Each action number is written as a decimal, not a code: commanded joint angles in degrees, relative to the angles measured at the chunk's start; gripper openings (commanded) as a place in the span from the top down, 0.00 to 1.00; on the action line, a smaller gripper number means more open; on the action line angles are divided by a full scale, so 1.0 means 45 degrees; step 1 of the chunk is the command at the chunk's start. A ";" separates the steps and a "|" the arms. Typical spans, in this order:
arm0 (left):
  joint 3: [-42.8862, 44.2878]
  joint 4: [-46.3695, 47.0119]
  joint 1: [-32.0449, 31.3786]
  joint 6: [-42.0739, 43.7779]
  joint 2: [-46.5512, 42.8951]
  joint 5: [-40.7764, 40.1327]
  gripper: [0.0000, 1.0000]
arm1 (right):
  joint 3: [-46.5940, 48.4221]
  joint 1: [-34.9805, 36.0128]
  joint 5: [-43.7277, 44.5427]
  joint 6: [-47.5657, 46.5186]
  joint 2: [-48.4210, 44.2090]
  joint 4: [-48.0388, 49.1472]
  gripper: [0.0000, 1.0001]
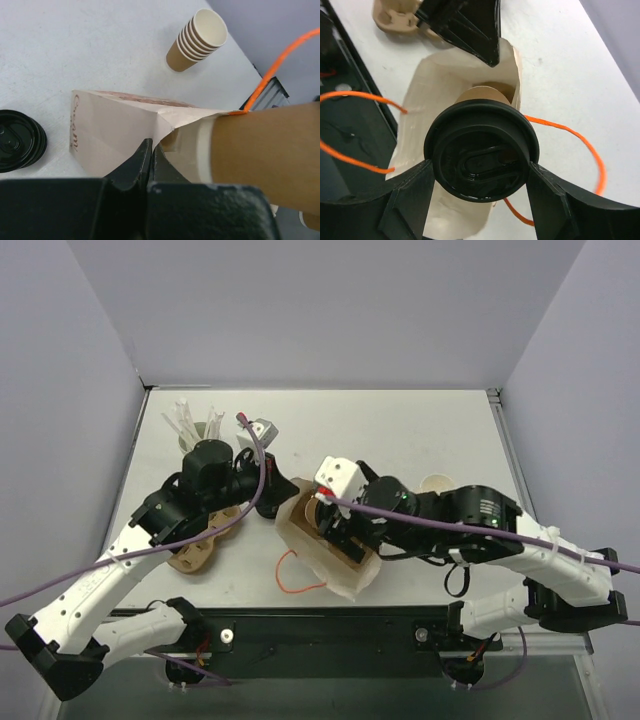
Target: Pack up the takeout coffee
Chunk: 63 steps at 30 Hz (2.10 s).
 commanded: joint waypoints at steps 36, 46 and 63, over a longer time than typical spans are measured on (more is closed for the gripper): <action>-0.3671 0.4910 -0.0059 0.0498 -0.2363 0.2569 1.00 | -1.0727 -0.0579 0.2706 -0.3614 -0.2835 0.6147 0.51; -0.4084 0.4972 -0.0059 0.0497 -0.2988 0.1907 1.00 | -1.0596 -0.0757 0.2506 -0.5315 -0.2192 0.6775 0.51; -0.5235 0.5908 -0.0118 0.0771 -0.3771 0.2160 1.00 | -1.1199 -0.1577 0.2446 -0.6193 -0.2230 0.6833 0.52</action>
